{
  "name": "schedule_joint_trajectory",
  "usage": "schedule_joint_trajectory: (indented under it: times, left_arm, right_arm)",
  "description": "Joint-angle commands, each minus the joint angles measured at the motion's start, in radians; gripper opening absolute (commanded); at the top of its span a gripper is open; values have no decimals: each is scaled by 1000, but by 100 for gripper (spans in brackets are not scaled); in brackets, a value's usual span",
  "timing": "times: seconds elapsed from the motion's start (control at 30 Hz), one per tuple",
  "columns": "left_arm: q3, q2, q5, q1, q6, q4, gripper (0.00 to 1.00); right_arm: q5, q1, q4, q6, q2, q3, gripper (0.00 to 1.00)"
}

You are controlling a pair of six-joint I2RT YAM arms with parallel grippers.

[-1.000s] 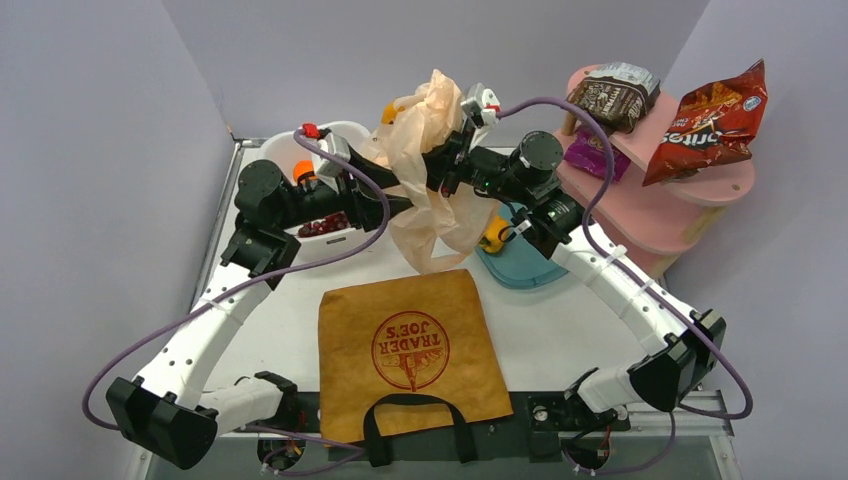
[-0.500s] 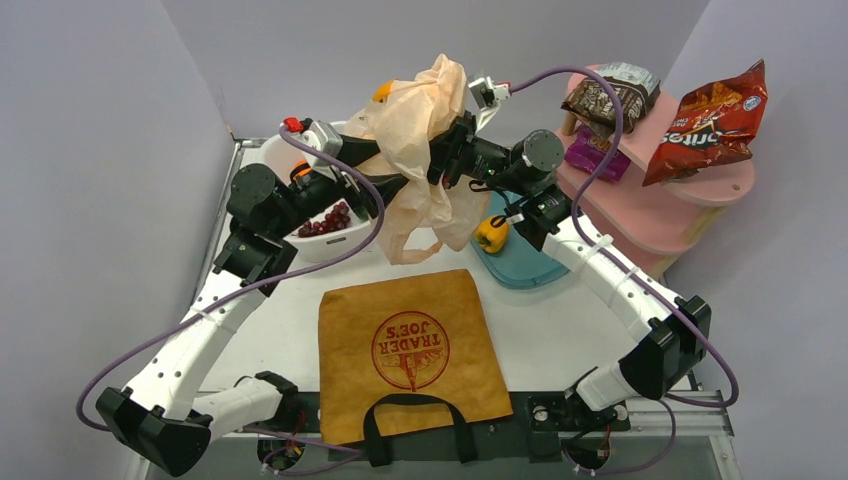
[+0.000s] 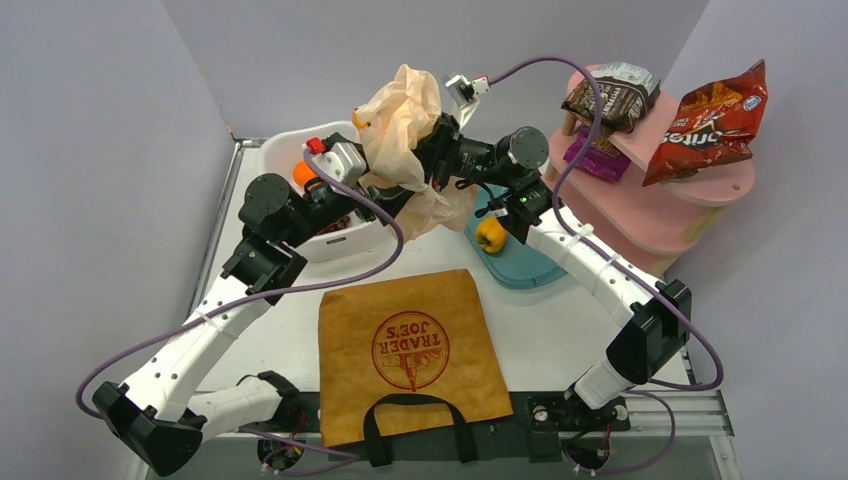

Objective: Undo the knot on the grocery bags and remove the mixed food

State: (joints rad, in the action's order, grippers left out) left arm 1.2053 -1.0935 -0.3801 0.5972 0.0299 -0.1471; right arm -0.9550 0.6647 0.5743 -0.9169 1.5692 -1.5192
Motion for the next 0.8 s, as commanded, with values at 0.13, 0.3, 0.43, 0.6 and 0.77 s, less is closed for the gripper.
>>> schedule_joint_trajectory:
  times: [0.13,0.3,0.43,0.6,0.77]
  left_arm:
    - [-57,52,-111,-2,39,-111,22]
    - [-85,79,-113,-73,-140,-126,1]
    - [-61,54,-135,-218,-385,-103,0]
    - [44,-41,-146,-325,-571,57,0]
    - [48,-82,-183,-315,-757,19,0]
  right_arm:
    - [-134,8,15,-84,-12,-74,16]
    - [-59,-100,-296,133,-72,-56,52]
    - [108,-209,-634,466,-128,-114,66]
    - [216,-233,-693,844,-264,-88,73]
    - [425,8,-813,1403,-338,-53,84]
